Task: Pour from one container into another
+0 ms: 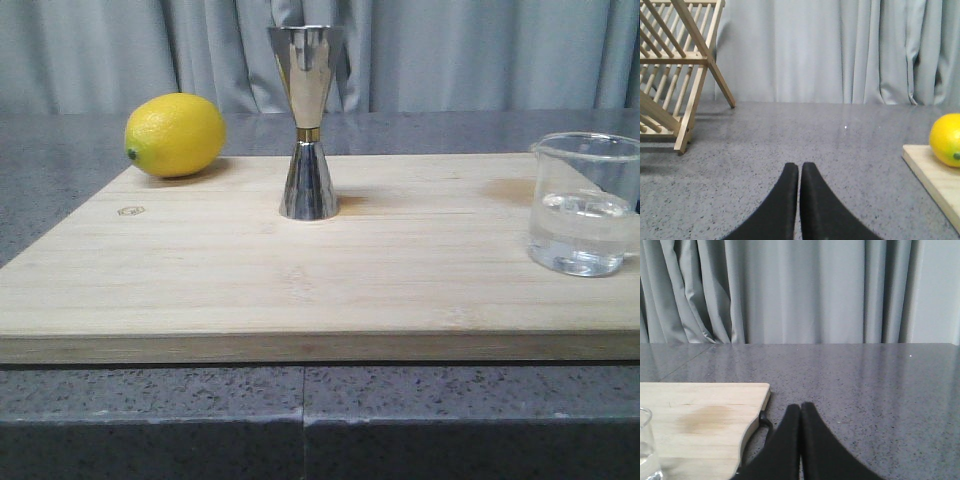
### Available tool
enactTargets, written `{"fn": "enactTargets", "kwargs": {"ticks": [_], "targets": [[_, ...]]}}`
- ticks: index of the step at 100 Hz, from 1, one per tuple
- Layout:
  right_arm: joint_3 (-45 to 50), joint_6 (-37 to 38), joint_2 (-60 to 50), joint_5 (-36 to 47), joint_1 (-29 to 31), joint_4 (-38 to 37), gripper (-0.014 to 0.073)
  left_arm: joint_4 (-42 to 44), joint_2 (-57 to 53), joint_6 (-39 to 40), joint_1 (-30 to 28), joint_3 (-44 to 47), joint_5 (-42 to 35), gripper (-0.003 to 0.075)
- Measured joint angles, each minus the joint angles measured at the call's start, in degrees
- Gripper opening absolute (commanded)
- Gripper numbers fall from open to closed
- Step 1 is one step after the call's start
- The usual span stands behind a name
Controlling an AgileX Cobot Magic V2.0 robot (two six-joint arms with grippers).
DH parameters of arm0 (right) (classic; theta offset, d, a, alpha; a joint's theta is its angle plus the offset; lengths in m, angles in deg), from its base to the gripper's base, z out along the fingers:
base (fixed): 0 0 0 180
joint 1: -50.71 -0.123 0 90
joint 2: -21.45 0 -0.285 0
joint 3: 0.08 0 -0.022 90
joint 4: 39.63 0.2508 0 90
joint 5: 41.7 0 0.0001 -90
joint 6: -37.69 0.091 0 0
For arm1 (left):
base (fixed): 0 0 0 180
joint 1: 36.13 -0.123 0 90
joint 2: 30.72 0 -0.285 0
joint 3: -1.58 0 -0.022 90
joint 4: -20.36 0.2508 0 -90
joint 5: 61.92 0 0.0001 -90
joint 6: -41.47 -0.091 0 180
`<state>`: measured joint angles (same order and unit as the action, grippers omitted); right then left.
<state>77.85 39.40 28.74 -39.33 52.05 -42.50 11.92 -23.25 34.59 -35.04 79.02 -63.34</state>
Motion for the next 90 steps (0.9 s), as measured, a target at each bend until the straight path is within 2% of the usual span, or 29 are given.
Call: {"fn": "enactTargets", "kwargs": {"ticks": [18, 30, 44, 63, 78, 90], "targets": [[-0.7, 0.0, 0.0, -2.0, 0.0, 1.8, -0.0072, -4.1, 0.0, 0.0, 0.0, -0.2, -1.2, -0.0019], [-5.1, 0.0, 0.0, -6.2, 0.0, 2.1, -0.0072, -4.7, 0.0, 0.0, 0.0, -2.7, 1.1, -0.0019], [-12.2, 0.0, 1.6, -12.4, 0.0, 2.1, -0.0072, -4.7, 0.8, 0.0, 0.0, -9.0, 5.8, -0.0019], [-22.3, 0.0, 8.6, -20.0, 0.0, 1.9, -0.0072, -3.7, 8.1, 0.0, 0.0, -18.5, 13.1, -0.0019], [-28.8, 0.0, 14.2, -23.0, 0.0, 1.1, -0.0072, -2.4, 14.4, -0.2, 0.0, -25.4, 18.2, -0.0019], [-31.9, 0.0, 16.8, -23.5, 0.0, 0.0, -0.0072, -2.0, 17.8, -0.4, 0.0, -28.4, 19.2, -0.0019]]}}
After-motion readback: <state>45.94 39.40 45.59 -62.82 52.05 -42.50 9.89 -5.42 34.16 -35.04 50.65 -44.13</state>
